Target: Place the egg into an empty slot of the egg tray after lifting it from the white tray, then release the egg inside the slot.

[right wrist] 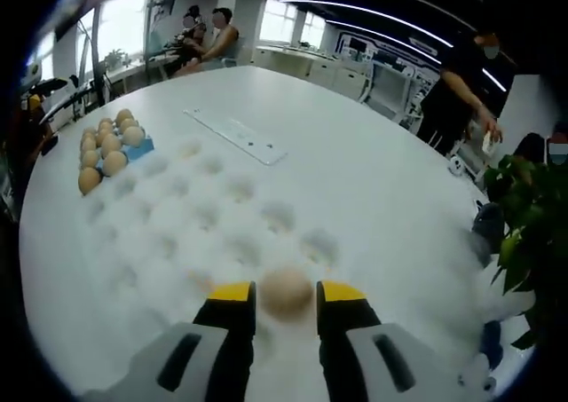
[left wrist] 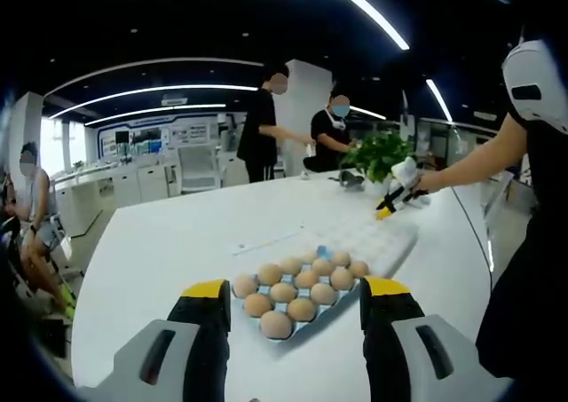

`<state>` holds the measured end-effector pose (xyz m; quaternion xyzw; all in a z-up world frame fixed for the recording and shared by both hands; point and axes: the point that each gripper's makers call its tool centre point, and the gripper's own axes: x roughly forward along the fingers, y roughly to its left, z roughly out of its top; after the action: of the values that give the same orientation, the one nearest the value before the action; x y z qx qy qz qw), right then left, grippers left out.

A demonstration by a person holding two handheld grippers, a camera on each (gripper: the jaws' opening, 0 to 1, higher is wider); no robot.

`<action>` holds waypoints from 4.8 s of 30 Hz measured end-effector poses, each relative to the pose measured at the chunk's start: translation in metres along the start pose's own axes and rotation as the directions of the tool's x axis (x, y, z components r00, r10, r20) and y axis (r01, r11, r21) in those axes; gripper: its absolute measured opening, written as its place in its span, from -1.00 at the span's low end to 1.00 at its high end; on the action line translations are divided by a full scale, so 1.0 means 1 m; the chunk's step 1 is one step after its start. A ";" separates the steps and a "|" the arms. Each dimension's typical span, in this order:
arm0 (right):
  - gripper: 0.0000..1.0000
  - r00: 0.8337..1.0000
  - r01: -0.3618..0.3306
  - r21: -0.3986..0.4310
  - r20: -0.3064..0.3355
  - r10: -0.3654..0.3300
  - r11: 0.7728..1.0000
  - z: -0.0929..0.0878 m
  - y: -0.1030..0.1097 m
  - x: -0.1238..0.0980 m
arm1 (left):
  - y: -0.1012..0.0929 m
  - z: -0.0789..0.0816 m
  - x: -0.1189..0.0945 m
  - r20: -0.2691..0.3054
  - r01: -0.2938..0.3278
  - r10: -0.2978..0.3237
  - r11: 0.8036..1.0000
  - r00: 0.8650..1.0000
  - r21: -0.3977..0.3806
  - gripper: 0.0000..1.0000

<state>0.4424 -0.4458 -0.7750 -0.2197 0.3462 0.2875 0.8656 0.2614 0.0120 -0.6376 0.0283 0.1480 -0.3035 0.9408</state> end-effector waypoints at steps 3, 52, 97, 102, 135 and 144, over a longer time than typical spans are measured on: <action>-0.48 1.000 -0.002 -0.019 -0.022 0.002 1.000 -0.004 -0.001 0.003 | 0.000 0.000 0.000 0.000 0.000 0.000 1.000 1.000 -0.001 0.18; -0.52 0.984 -0.165 -0.173 0.037 0.174 0.971 0.071 0.048 0.000 | 0.003 -0.001 -0.006 0.003 -0.015 0.015 1.000 1.000 -0.002 0.16; -0.52 0.909 -0.371 -0.345 0.057 0.413 0.862 0.145 0.169 0.064 | 0.008 -0.002 -0.011 0.006 -0.032 0.032 0.999 0.999 -0.008 0.16; -0.52 0.902 -0.380 -0.348 0.066 0.427 0.857 0.153 0.179 0.068 | 0.011 -0.003 -0.014 0.006 -0.039 0.039 0.999 0.999 -0.011 0.16; -0.51 0.876 -0.457 -0.332 -0.006 0.483 0.825 0.143 0.209 0.095 | 0.013 -0.008 -0.016 -0.005 -0.049 0.049 0.999 0.999 -0.022 0.16; -0.49 0.865 -0.484 -0.277 -0.011 0.501 0.830 0.142 0.209 0.097 | 0.012 -0.007 -0.014 -0.003 -0.044 0.044 0.999 0.999 -0.019 0.16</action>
<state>0.4314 -0.1762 -0.7892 -0.2301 0.3215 0.5522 0.7340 0.2556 0.0310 -0.6405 0.0230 0.1513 -0.2812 0.9474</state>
